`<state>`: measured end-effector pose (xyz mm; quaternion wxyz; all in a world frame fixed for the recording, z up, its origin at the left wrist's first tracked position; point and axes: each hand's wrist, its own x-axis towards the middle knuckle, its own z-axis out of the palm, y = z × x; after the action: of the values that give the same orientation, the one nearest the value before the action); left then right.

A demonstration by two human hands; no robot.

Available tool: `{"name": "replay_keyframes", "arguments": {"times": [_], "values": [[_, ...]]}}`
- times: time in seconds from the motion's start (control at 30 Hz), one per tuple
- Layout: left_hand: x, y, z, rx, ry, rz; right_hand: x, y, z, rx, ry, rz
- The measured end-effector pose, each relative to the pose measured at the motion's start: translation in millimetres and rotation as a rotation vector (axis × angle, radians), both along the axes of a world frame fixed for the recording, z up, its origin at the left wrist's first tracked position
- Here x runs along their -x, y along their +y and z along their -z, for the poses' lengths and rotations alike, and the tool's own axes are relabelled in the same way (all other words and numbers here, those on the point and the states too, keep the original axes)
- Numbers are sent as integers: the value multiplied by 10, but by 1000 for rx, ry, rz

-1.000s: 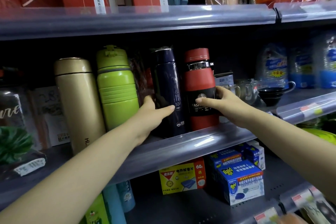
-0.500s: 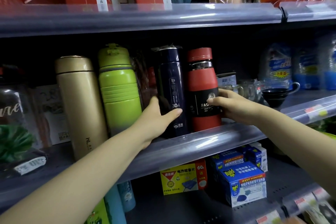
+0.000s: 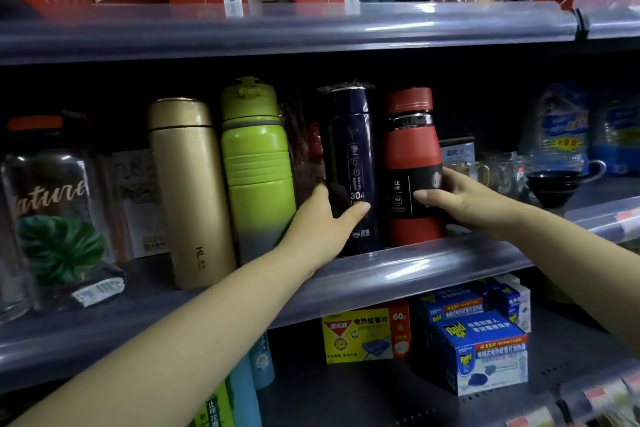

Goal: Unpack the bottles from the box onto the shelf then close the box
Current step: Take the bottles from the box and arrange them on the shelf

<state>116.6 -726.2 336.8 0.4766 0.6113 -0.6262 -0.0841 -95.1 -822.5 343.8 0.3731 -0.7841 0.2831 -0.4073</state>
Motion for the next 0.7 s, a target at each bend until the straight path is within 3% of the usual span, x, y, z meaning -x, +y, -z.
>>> {"name": "replay_keyframes", "arguments": {"times": [0.13, 0.23, 0.3, 0.4, 0.53, 0.7], "values": [[8, 187, 3, 56, -50, 30, 4, 51, 20, 63, 19, 77], [-48, 592, 9, 203, 26, 118, -36, 194, 27, 301, -237, 282], [-177, 868, 2, 389, -40, 73, -112, 407, 7, 510, -417, 412], [-546, 1038, 26, 624, -52, -85, -345, 811, -54, 673, -574, 313], [-940, 1071, 80, 706, -8, -285, -917, 1134, 10, 532, -312, 55], [-1183, 1011, 73, 557, 29, -407, -1546, 1196, 96, 428, -95, 92]]}}
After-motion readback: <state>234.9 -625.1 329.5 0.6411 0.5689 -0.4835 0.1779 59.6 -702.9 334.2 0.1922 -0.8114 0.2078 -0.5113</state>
